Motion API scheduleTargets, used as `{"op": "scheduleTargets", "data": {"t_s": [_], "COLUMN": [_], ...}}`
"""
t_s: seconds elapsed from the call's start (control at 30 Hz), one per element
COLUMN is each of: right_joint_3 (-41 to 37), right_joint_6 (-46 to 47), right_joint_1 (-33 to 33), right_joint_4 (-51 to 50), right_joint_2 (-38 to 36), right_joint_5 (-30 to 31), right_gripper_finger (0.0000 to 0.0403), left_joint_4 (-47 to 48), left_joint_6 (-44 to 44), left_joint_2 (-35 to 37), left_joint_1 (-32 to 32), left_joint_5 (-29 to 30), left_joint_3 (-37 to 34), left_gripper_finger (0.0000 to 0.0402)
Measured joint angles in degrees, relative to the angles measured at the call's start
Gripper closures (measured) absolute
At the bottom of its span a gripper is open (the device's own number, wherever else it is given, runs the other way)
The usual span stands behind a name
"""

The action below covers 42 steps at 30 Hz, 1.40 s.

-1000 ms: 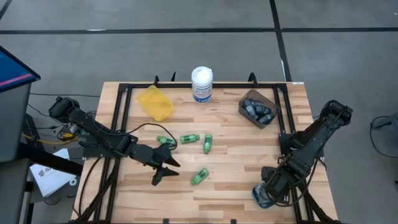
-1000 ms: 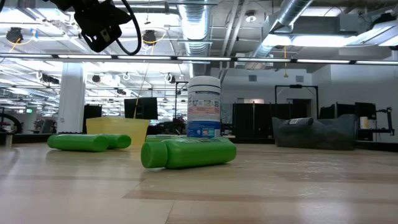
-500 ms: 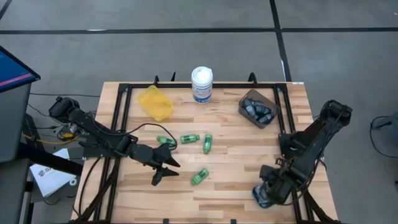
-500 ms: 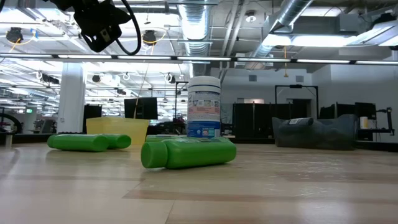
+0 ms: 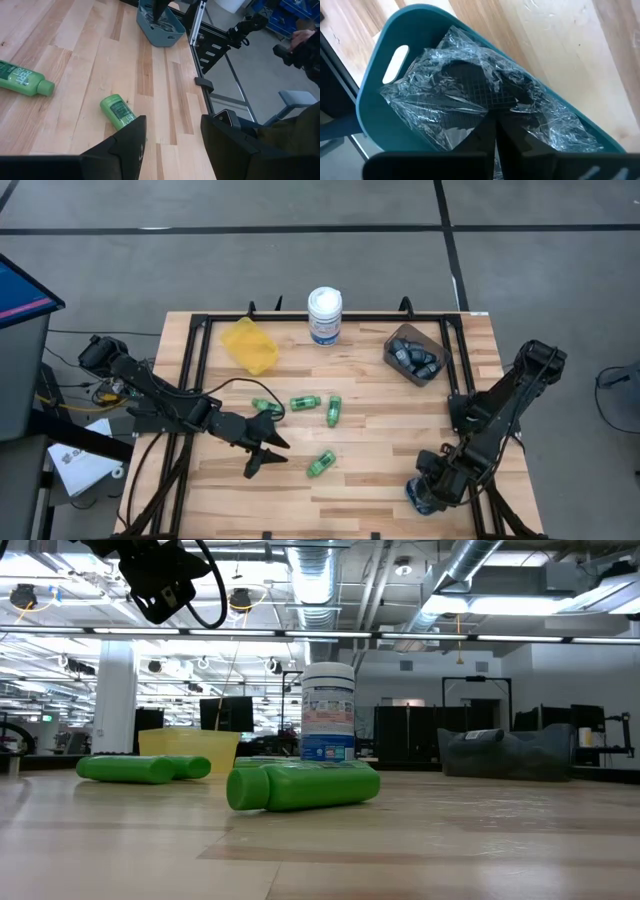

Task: Pick & Place Travel size toiletries
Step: Put the black hairbrush into the blue bin, then put the green shampoo into the yellow bin

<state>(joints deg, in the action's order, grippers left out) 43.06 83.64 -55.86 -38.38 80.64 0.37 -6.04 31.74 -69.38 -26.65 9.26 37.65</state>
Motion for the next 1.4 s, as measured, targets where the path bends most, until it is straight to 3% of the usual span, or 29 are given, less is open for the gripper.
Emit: {"op": "scheduleTargets", "data": {"t_s": [0.93,1.2,1.4], "right_joint_3": [0.30,7.45,15.14], "right_joint_6": [-1.11,-8.18,-13.45], "right_joint_1": [1.51,3.05,3.48], "right_joint_4": [0.49,-6.17,-12.55], "right_joint_2": [3.67,3.70,3.63], "right_joint_5": [-2.81,-1.57,-1.39], "right_gripper_finger": [0.0402,0.0402,0.0402], "left_joint_4": [-0.46,-1.01,-0.41], "left_joint_6": [-1.54,-8.50,-13.15], "left_joint_2": [0.01,0.02,0.02], "left_joint_1": [0.00,0.19,1.42], "left_joint_5": [0.13,2.55,5.61], "left_joint_3": [0.00,0.00,0.00], "left_gripper_finger": [0.0216,0.0214,0.0186]}}
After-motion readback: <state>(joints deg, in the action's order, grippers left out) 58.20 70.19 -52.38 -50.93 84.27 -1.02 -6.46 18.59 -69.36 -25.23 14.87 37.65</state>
